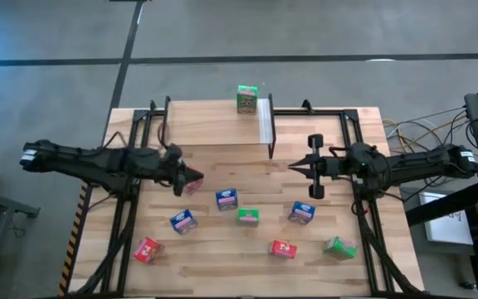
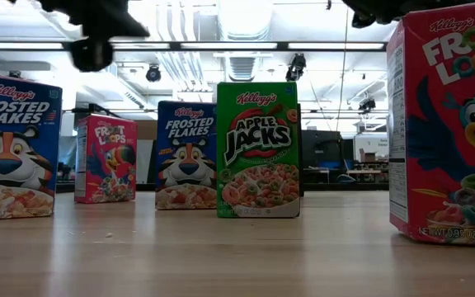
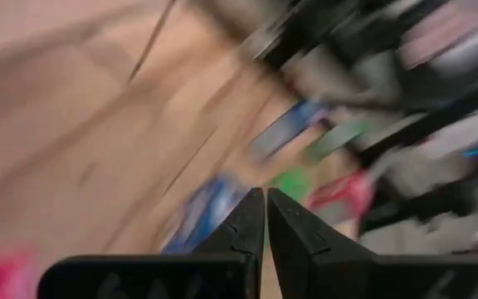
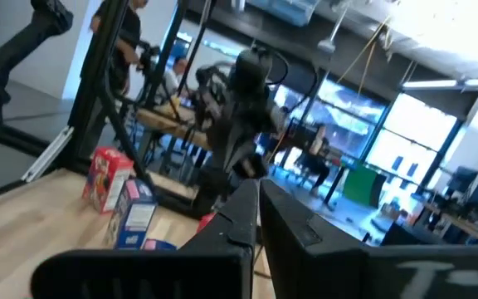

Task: Stack cereal on shelf
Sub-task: Put the top red cereal box on the shelf

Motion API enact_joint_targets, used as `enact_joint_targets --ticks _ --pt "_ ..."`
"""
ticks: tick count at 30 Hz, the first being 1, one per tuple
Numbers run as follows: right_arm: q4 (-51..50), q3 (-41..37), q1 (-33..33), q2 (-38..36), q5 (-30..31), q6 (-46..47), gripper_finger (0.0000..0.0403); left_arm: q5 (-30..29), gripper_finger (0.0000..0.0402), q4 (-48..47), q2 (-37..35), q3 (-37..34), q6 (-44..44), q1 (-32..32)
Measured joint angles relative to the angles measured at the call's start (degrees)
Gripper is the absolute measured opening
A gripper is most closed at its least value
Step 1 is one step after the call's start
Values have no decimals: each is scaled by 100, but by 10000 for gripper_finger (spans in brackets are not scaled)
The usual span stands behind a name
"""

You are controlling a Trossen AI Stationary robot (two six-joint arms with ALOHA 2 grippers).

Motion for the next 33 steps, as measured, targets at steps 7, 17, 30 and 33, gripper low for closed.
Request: enact_joint_targets --ticks 7,17,30,33 --pt "41 -313 -2 -588 -5 2 9 -4 2 -3050 819 1169 -1471 -40" --pt "8 -387 -2 -831 17 9 9 -5 8 -4354 1885 2250 -1742 -40" --pt "-7 -387 -2 -823 19 83 9 -167 181 -4764 2315 2333 -1739 -20" --pt "-7 -387 -2 -823 19 86 9 -346 216 -4809 2326 2281 -1741 -18"
